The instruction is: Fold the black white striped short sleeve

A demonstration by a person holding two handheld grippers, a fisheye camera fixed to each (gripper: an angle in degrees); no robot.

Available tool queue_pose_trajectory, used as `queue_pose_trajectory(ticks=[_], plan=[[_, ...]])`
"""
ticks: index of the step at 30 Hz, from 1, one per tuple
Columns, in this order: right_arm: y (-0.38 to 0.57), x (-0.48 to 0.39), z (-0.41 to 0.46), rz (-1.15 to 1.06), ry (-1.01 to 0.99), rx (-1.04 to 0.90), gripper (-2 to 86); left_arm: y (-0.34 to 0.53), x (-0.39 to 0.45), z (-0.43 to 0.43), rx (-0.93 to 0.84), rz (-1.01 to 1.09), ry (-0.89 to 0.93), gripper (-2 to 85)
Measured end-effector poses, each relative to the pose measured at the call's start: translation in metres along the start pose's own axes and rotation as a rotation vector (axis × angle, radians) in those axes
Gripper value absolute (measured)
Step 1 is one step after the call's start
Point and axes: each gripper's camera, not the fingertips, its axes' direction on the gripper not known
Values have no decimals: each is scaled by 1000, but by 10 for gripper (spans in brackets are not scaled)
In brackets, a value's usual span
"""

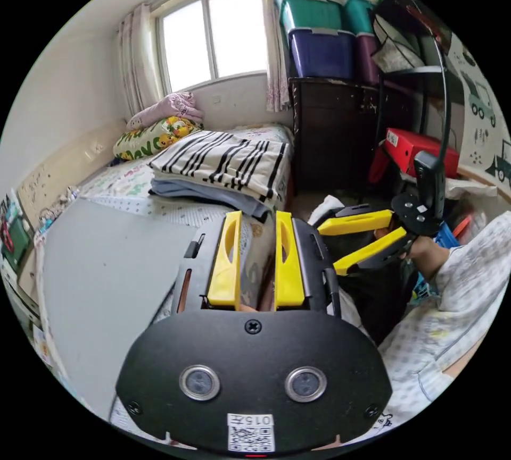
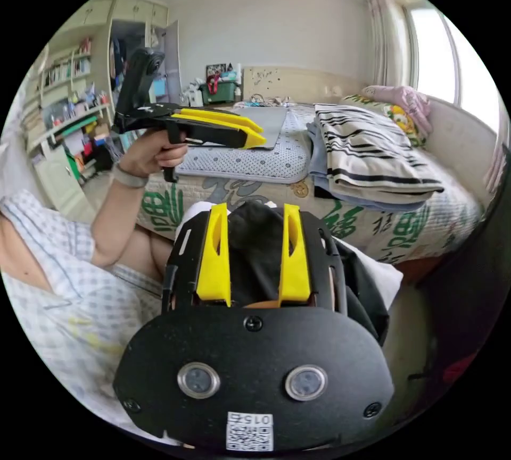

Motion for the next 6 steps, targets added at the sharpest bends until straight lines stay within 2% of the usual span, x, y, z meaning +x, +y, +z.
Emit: queue_pose_trajectory(ticks=[3,6], plan=[[0,-30,10,-104,108,-68,155,59,-2,18,42,-80,68,97],[8,-49,8,-160,173,-67,144,94,8,47,16,-92,57,99]])
